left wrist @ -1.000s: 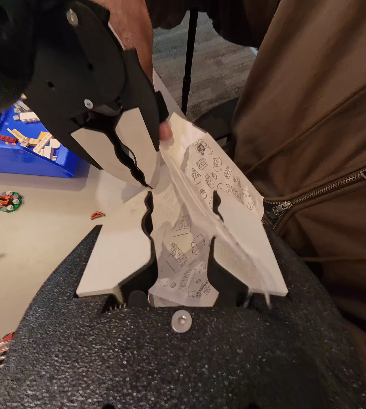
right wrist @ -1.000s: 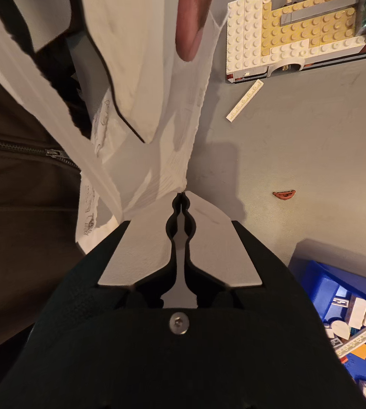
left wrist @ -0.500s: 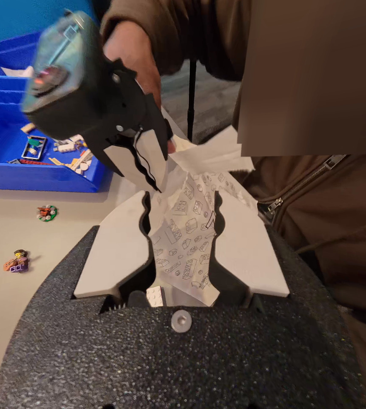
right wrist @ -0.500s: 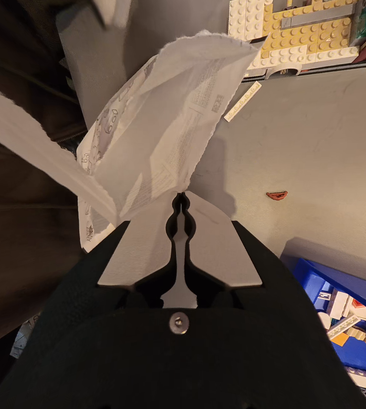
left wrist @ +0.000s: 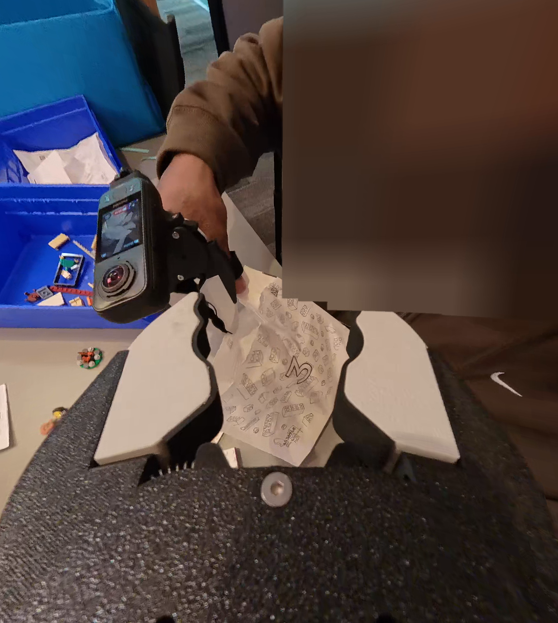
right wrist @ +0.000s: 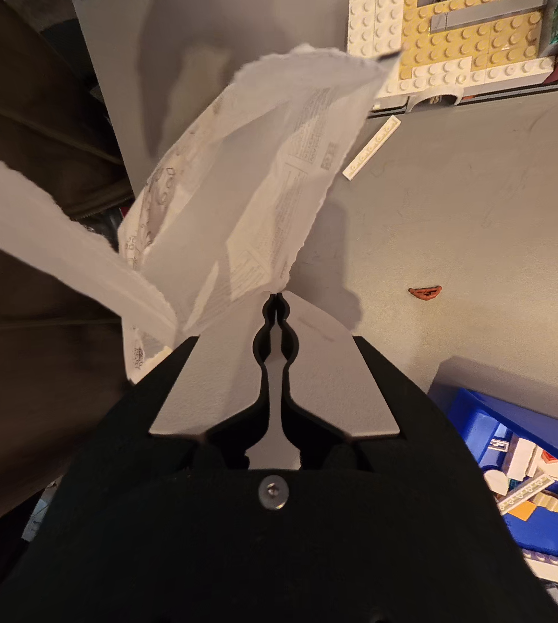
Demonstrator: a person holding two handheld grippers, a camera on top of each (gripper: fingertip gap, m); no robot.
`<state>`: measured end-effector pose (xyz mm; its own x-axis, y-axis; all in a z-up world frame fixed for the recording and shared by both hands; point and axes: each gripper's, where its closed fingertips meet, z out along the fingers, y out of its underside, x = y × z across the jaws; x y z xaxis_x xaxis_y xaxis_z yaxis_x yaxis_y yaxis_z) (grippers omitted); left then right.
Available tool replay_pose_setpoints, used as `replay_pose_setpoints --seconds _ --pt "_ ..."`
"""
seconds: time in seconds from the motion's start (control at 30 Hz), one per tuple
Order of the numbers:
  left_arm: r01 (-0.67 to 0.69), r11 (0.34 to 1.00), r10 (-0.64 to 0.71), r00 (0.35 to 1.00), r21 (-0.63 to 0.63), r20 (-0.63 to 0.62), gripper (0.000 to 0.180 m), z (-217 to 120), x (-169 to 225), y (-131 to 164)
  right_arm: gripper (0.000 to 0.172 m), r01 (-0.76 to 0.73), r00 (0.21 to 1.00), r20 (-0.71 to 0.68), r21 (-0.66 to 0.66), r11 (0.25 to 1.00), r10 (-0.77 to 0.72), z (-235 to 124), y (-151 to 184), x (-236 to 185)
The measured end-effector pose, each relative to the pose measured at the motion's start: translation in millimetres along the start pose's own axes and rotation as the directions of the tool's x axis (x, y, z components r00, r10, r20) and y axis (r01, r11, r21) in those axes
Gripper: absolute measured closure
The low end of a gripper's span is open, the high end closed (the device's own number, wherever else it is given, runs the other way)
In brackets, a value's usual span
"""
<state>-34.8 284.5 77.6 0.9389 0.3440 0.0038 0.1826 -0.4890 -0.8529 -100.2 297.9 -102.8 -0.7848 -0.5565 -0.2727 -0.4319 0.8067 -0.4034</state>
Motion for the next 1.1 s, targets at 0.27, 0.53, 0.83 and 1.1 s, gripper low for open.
replay_pose_setpoints --seconds 0.27,0.53,0.83,1.1 --pt "0.156 0.965 -0.144 0.987 -0.212 0.068 0.109 39.6 -14.4 28.3 0.172 0.003 1.000 -0.007 -0.007 1.000 -0.003 -1.7 -0.5 -2.5" --pt "0.071 0.905 -0.098 0.994 -0.419 -0.042 0.180 67.1 -5.4 83.9 0.172 0.001 1.000 0.024 0.023 1.000 -0.001 -3.1 -1.6 -6.8" --pt "-0.016 0.911 -0.047 0.989 -0.412 -0.142 0.173 78.9 18.4 98.5 0.172 -0.089 0.993 0.088 0.102 0.991 0.081 -3.5 -3.9 -5.9" --pt "0.024 0.895 -0.037 0.999 -0.446 -0.021 0.122 88.3 6.0 108.1 0.171 -0.042 0.997 0.067 0.050 0.998 0.038 8.9 -1.7 -16.9"
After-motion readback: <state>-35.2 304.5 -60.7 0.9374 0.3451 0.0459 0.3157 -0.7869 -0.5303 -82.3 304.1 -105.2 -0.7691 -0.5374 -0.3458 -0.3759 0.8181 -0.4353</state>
